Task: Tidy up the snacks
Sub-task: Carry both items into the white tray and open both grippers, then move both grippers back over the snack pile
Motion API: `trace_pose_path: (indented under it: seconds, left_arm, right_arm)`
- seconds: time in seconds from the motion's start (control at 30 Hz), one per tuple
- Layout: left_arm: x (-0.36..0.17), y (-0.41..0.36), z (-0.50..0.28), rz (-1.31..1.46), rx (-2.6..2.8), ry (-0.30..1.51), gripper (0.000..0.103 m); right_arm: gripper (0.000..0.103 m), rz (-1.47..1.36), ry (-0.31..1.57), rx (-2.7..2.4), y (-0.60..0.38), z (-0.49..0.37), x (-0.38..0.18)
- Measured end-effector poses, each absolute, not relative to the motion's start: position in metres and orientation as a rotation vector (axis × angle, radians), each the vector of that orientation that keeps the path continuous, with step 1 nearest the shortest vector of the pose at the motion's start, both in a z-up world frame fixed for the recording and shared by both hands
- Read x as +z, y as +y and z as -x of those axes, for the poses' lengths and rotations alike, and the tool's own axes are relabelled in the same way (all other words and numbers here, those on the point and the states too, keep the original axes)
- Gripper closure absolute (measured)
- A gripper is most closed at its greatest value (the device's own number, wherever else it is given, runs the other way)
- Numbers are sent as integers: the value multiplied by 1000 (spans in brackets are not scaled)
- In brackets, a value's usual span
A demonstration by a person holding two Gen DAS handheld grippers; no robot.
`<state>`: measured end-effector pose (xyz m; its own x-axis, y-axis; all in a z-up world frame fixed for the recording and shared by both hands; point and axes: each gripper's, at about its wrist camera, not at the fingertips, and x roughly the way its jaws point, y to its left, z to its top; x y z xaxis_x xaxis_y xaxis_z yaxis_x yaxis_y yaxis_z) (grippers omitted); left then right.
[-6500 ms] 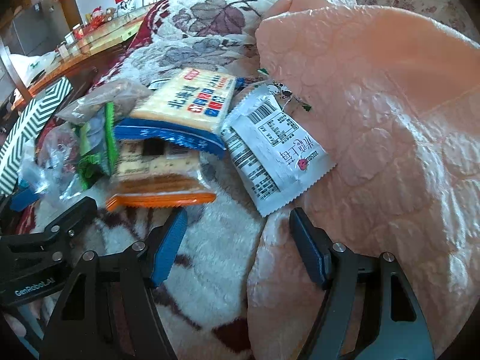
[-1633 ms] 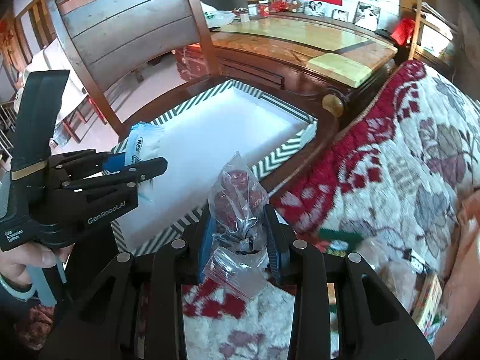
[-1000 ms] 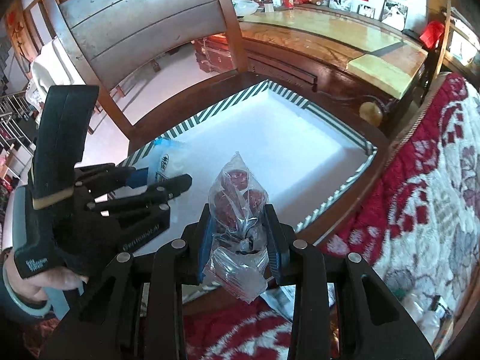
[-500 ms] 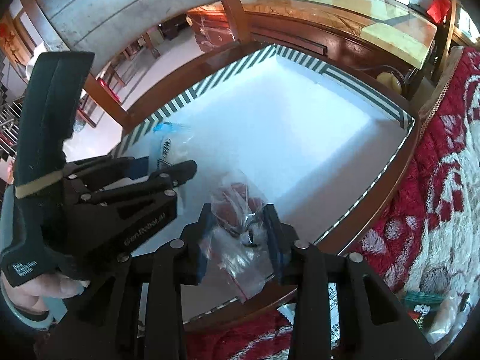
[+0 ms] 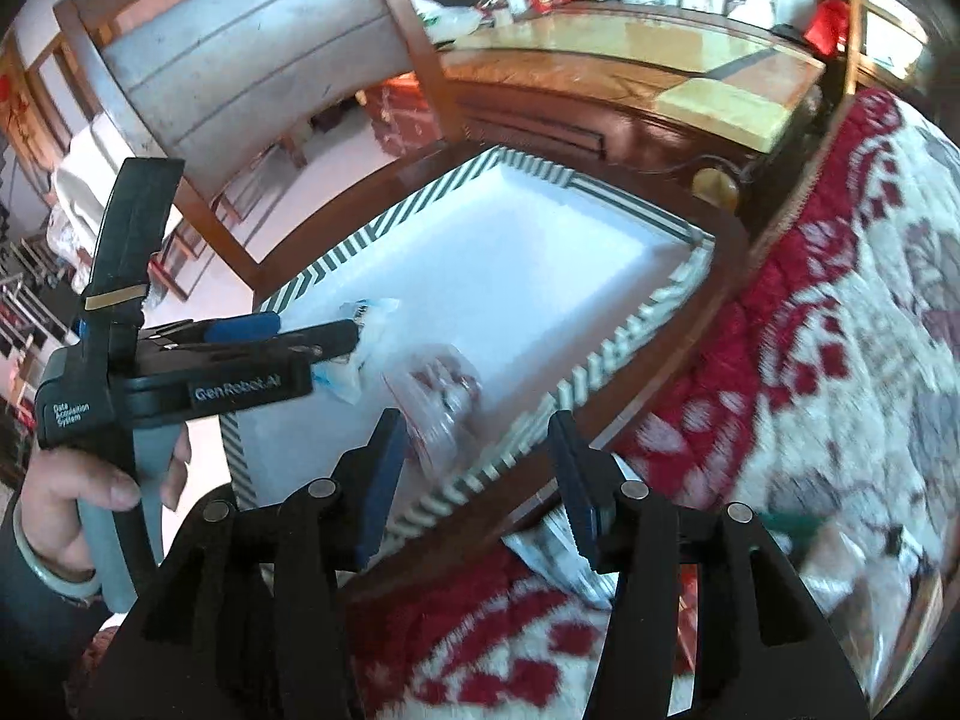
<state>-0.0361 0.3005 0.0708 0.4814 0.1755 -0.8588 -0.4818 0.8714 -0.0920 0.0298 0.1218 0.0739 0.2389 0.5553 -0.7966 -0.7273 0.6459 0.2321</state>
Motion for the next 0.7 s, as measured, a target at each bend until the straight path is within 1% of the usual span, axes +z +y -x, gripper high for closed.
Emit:
trace_pose_path:
  seconds: [0.3, 0.7]
  left_arm:
    - [88, 236, 34, 282, 291, 970, 17]
    - [78, 160, 30, 181, 150, 1024, 17]
  right_arm:
    - [52, 161, 997, 799, 54, -11, 75]
    - [52, 129, 1028, 671, -34, 5, 67]
